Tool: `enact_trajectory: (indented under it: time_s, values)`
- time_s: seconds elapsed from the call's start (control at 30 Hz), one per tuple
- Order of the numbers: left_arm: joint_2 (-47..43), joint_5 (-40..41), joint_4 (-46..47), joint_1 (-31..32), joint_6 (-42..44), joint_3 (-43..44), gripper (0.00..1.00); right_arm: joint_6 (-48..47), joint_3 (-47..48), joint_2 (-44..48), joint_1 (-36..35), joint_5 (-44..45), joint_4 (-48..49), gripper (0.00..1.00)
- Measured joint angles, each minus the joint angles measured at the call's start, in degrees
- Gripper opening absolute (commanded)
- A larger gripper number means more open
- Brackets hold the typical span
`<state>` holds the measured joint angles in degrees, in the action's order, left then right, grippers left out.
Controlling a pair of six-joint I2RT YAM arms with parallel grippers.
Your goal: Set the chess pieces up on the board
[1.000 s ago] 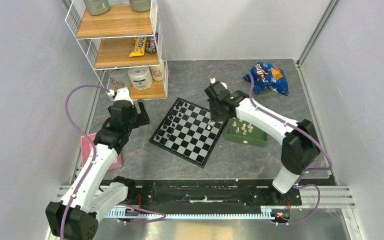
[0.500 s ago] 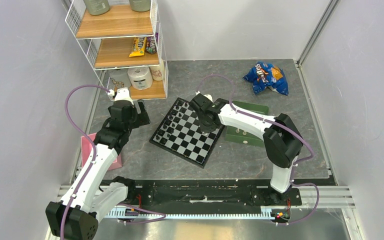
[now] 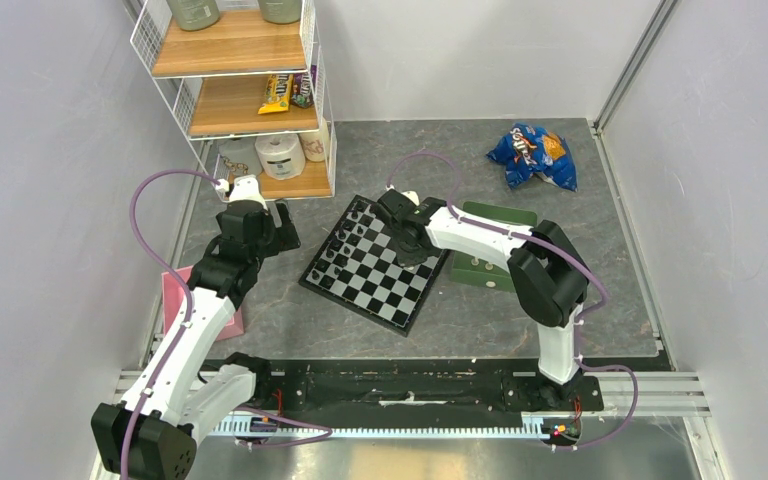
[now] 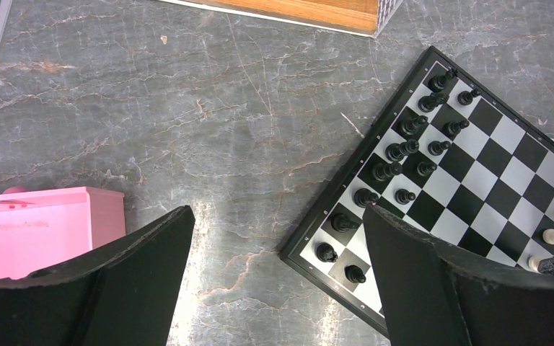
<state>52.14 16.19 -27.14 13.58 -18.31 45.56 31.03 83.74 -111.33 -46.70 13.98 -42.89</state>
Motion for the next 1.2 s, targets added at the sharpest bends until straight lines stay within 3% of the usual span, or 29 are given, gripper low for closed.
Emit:
enact_trajectory:
  time_s: [0.83, 1.2]
  values:
    - [0.0, 0.0, 0.0, 0.0, 0.02, 0.0, 0.95, -0.2, 0.0, -0.28, 0.37, 0.04, 0.17, 0.13]
    - [0.0, 0.0, 0.0, 0.0, 0.0, 0.0, 0.95, -0.15, -0.02, -0.28, 0.44, -0.57, 0.2, 0.31]
